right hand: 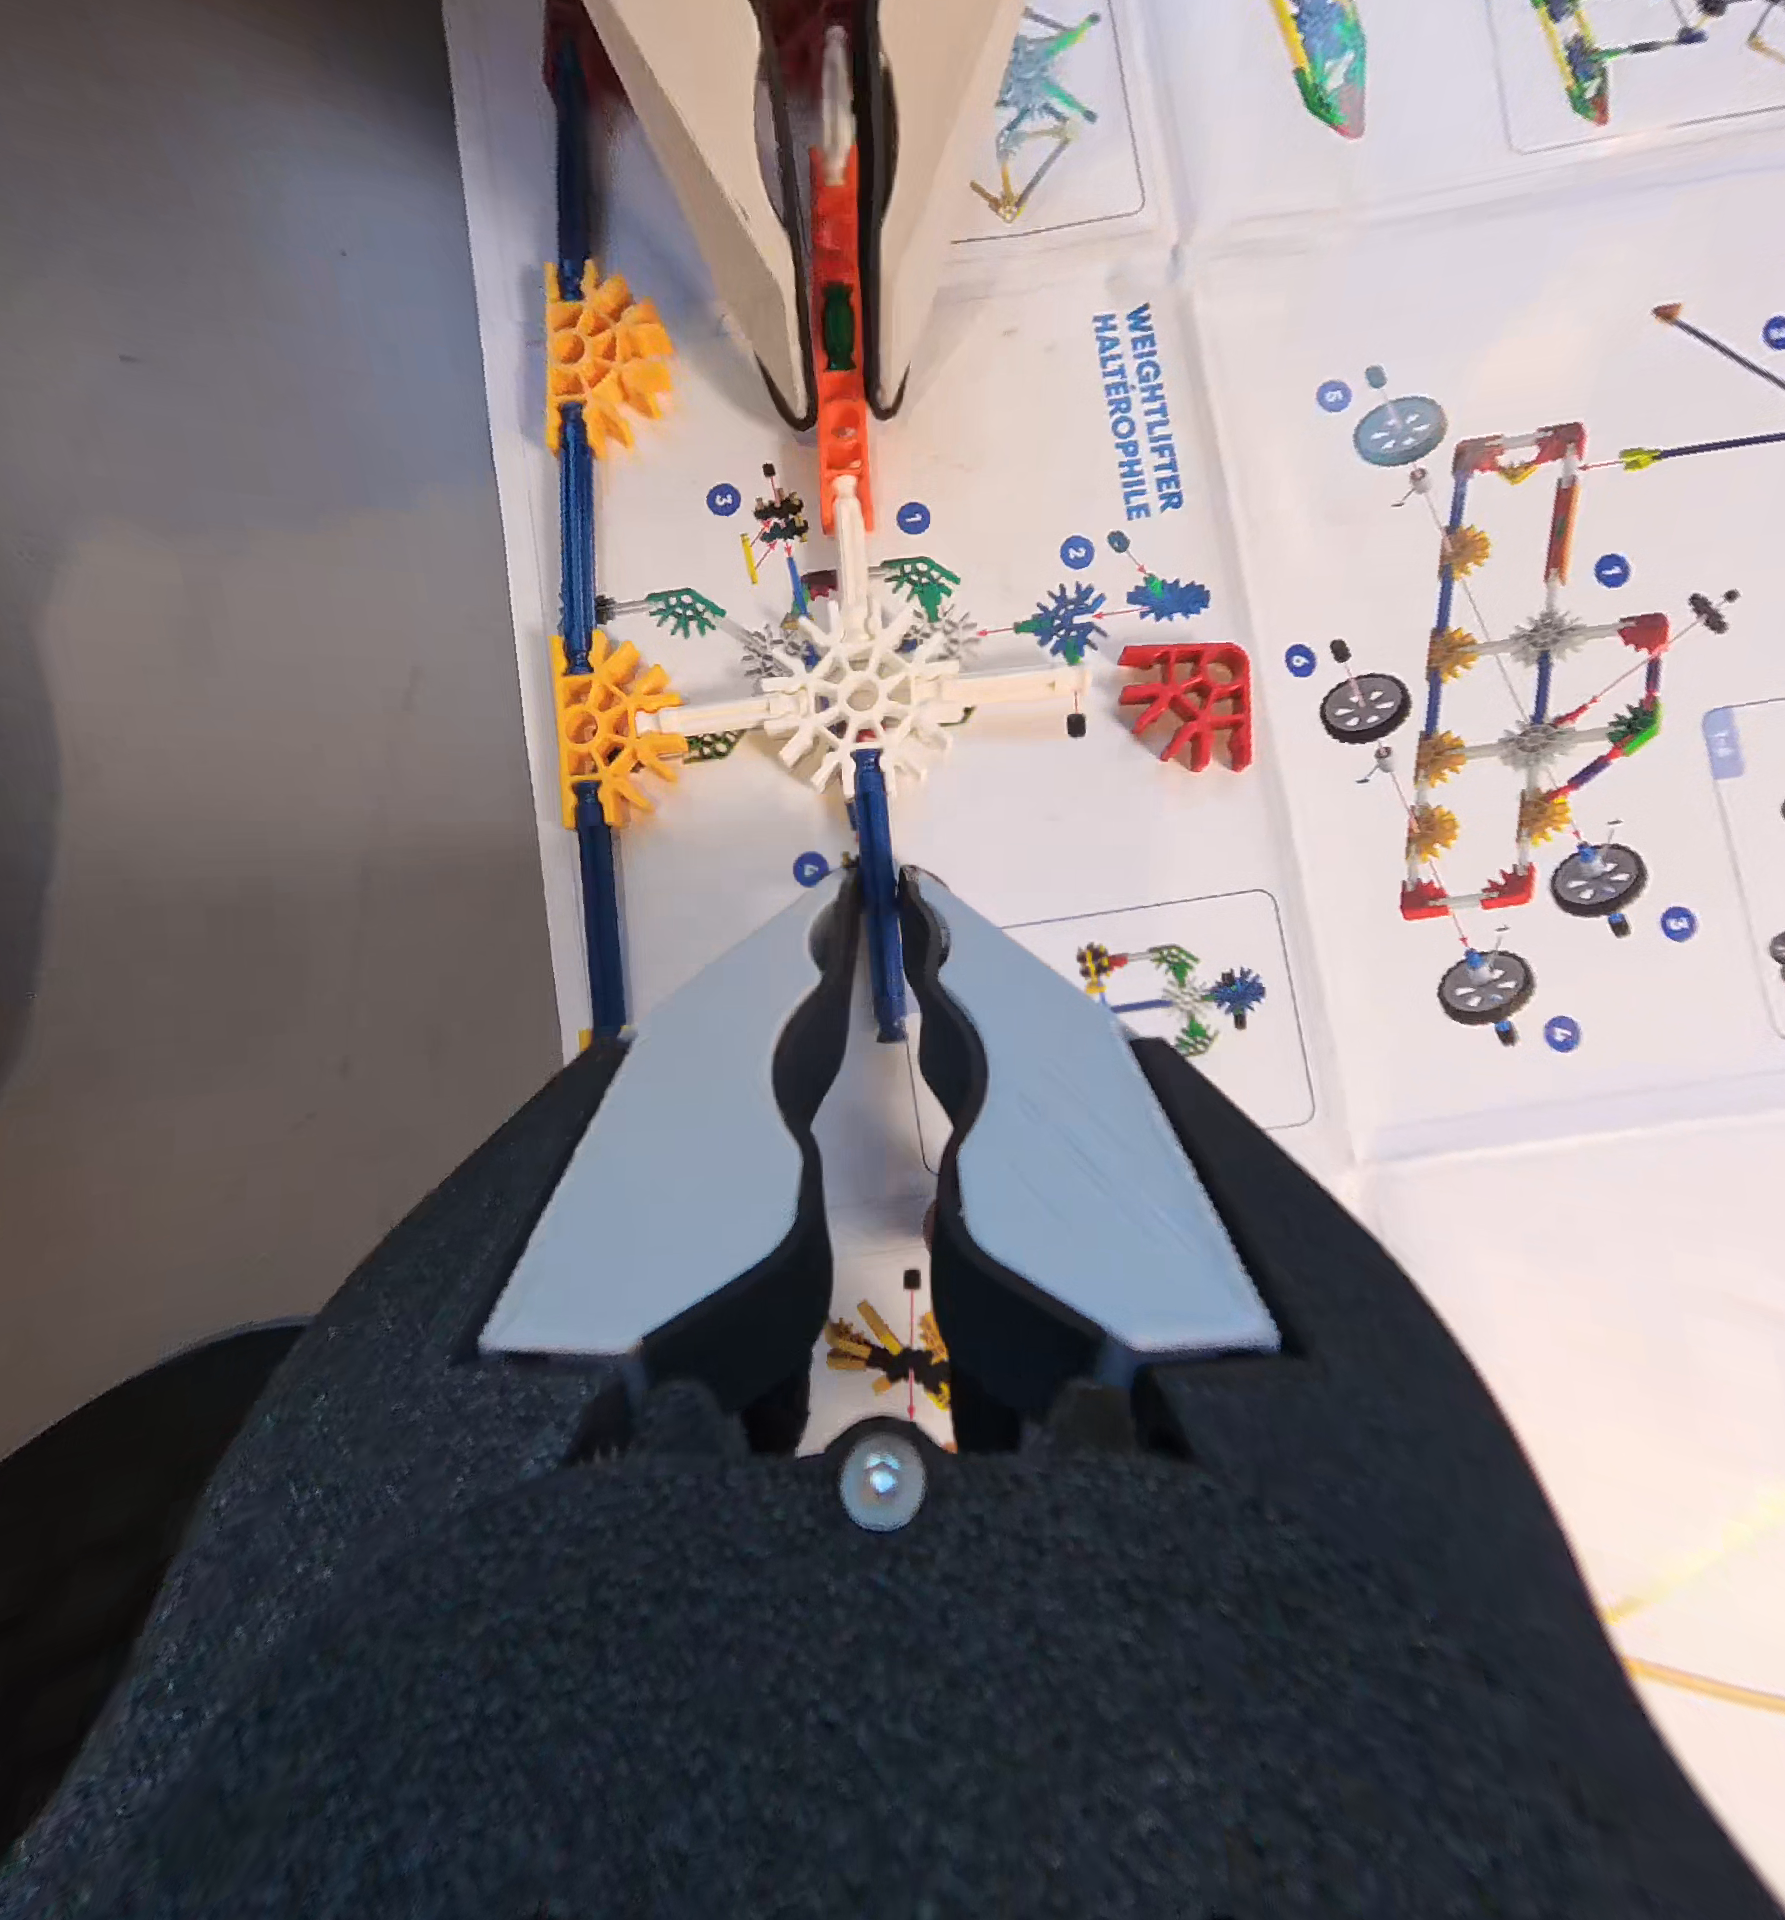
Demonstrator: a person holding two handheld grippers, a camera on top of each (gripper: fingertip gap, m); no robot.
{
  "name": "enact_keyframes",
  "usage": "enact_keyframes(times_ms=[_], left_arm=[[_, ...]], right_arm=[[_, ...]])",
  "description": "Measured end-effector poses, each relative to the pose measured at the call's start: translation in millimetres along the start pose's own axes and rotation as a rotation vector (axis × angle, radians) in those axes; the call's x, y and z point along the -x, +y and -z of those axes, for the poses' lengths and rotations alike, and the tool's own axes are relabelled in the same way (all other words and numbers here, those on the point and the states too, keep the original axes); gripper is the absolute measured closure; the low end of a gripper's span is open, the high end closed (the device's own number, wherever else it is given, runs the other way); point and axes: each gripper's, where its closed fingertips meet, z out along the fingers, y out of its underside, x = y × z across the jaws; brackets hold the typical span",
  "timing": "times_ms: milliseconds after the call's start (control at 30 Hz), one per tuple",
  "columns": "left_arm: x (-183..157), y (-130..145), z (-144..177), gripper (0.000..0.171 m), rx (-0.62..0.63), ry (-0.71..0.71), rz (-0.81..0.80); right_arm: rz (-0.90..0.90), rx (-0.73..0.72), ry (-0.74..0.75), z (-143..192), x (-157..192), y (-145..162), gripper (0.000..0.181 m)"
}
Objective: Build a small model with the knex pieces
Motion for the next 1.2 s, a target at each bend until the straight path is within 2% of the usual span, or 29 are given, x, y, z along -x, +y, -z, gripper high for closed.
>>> enact_keyframes(times_ms=[233, 567, 633, 733, 833, 900, 1033, 1200], left_arm=[[13, -3, 8, 0.164, -0.036, -0.051, 0.028], [18, 1, 1, 0.163, -0.033, -0.009, 0.064], [19, 1, 1, 0.163, -0.035, -0.012, 0.067], [20, -2, 5, 0.161, -0.059, -0.017, 0.070], [23, -6, 11, 0.160, -0.088, -0.018, 0.079], [24, -4, 10, 0.160, -0.077, -0.027, 0.074], [21, -1, 6, 0.161, -0.069, -0.021, 0.071], [20, 2, 4, 0.163, -0.062, -0.019, 0.072]], right_arm=[[-0.010, -0.066, 0.031, 6, -11, -11, 0.176], [-0.030, -0.031, 0.011, -2, -12, -3, 0.176], [-0.027, -0.036, 0.009, -2, -12, -4, 0.168], [-0.052, -0.132, 0.043, 7, -22, -25, 0.164], [-0.128, -0.214, 0.104, 11, -40, -48, 0.178], [-0.164, -0.195, 0.117, 2, -46, -53, 0.181], [-0.183, -0.080, 0.112, -19, -49, -40, 0.181], [-0.193, -0.024, 0.120, -21, -50, -38, 0.181]])
